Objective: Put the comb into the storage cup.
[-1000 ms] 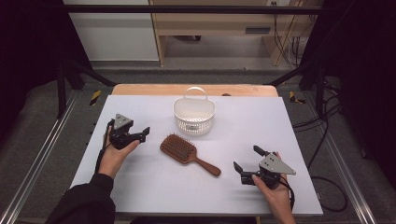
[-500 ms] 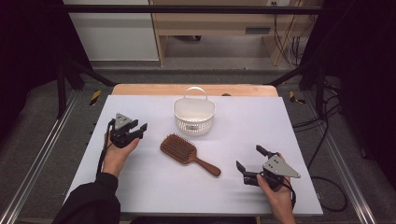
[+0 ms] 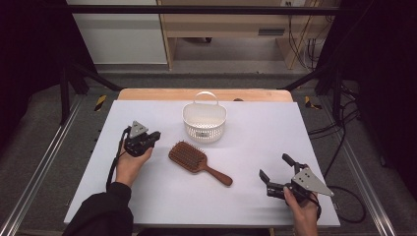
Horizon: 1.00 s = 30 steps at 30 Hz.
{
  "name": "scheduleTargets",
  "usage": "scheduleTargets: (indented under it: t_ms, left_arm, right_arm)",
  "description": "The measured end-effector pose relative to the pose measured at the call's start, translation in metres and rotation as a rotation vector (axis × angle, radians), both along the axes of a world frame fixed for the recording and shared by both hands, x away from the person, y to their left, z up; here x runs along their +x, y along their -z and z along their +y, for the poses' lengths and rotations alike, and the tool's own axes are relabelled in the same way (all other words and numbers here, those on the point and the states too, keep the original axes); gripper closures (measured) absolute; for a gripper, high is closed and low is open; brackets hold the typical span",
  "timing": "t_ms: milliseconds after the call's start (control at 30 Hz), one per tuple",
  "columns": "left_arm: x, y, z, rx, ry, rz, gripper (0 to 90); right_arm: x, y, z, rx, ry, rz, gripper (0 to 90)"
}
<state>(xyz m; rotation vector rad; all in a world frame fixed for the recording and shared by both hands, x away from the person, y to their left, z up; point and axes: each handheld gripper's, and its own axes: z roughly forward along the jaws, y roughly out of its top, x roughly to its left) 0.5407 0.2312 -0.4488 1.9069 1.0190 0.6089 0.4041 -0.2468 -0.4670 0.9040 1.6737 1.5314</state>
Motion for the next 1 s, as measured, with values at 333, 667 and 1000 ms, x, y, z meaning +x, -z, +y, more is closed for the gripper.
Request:
scheduleTargets:
  t_ms: [333,667,1000]
  left_arm:
    - [0.005,0.014,-0.024,0.031,0.035,0.063,89.7]
    - [0.01,0.03,-0.032,0.083,0.063,0.127,89.5]
    - [0.01,0.034,-0.036,0.079,0.069,0.146,89.7]
  right_arm:
    - [0.001,0.001,-0.001,0.003,0.003,0.001,3.8]
    - [0.001,0.002,0.003,0.001,-0.015,0.007,3.8]
    - [0.0,0.001,0.002,0.01,-0.019,0.013,3.8]
